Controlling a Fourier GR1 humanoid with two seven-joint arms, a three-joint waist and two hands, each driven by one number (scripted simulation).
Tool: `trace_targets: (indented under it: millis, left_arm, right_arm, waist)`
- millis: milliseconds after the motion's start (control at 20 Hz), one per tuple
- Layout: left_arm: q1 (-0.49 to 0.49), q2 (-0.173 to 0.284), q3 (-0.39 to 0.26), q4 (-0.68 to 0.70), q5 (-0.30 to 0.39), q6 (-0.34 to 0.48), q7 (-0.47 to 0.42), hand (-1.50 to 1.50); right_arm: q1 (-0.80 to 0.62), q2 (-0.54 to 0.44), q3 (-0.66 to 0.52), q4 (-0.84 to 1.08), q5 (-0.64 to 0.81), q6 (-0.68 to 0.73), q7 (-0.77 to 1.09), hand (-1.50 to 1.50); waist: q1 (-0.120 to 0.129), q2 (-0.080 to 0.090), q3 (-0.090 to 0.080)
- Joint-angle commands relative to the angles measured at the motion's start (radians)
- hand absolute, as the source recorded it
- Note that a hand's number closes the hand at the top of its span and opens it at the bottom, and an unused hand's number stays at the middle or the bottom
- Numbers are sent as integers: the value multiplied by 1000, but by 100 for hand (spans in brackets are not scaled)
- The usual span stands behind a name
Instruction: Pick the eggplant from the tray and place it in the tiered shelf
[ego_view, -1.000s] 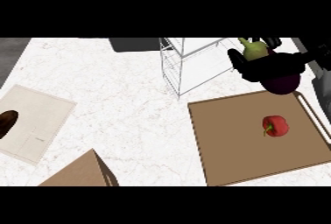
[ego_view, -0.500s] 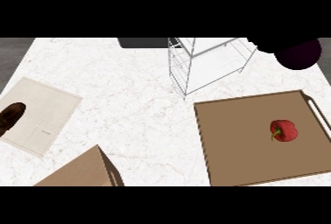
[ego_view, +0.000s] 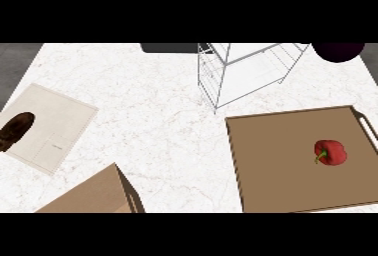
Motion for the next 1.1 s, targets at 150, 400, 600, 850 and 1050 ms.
trace_targets:
  millis: [150,400,600,850,1050]
  left_arm:
    - [-252,-35,103,-53,-79,-30,-156,0]
    - [-253,-33,108,-51,-71,-28,-153,0]
    - [-258,-23,97,-61,-80,-28,-148,0]
    - [-270,-26,82,-51,-90,-25,-142,0]
    - [-271,-33,87,-48,-84,-10,-135,0]
  right_arm:
    - [-39,14,14,94,56,-32,-49,150]
    - [-54,30,4,156,64,-51,-100,150]
    - [-65,39,12,188,72,-49,-148,150]
    - [-85,59,12,244,88,-70,-191,150]
    - [-93,38,42,278,129,-56,-228,150]
  waist:
    - [-13,4,-9]
    - [2,5,-8]
    - [-1,1,-7]
    - [2,5,-8]
    - [-3,3,-9]
